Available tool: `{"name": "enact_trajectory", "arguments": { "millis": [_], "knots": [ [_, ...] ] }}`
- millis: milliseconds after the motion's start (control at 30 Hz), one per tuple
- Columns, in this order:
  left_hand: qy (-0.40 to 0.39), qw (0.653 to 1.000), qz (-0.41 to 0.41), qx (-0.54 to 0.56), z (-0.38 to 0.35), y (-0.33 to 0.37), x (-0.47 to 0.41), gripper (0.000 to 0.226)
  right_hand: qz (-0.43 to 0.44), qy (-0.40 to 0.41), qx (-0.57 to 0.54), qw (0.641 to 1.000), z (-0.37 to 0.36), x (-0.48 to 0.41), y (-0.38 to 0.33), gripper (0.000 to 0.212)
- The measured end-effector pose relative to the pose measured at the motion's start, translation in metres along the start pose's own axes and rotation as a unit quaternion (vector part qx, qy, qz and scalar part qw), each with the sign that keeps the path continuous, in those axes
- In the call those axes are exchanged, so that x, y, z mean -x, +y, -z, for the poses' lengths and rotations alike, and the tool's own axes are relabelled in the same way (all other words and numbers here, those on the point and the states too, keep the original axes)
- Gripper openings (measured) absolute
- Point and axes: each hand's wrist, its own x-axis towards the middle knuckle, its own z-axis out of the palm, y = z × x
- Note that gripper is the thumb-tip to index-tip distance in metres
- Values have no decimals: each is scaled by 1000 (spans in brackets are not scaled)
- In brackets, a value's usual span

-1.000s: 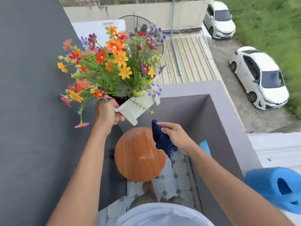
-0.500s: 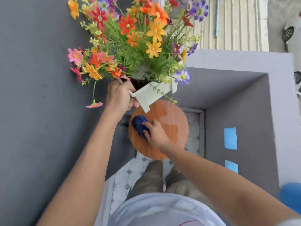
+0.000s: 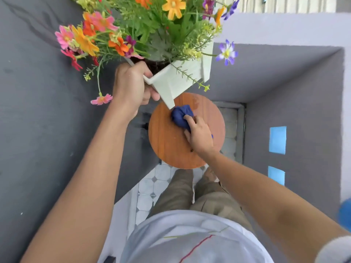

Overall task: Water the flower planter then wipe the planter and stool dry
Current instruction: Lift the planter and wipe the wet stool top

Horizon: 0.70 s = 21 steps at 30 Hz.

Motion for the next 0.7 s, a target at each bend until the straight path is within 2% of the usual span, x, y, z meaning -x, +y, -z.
{"name": "enact_trajectory", "arguments": {
  "millis": [133, 233, 400, 500, 600, 700],
  "knots": [
    [-1, 1000, -11, 8, 3, -1, -5, 37, -128, 68, -39, 989, 46, -9, 65, 51],
    [2, 1000, -15, 9, -2, 1, -8, 30, -139, 74, -34, 987, 60, -14, 82, 48],
    [-1, 1000, -17, 14, -8, 7, -13, 29, -58, 44, -28, 997, 34, 6, 59, 51],
    [0, 1000, -20, 19, -8, 10, -15, 33, 20, -25, -40, 999, 2, 25, 26, 58],
    [-1, 1000, -21, 21, -8, 12, -18, 36, 130, -94, -40, 986, -27, 33, -13, 63],
    [-6, 1000, -20, 13, -7, 13, -21, 38, 243, -141, 17, 960, -36, 20, -36, 60]
  ]
}}
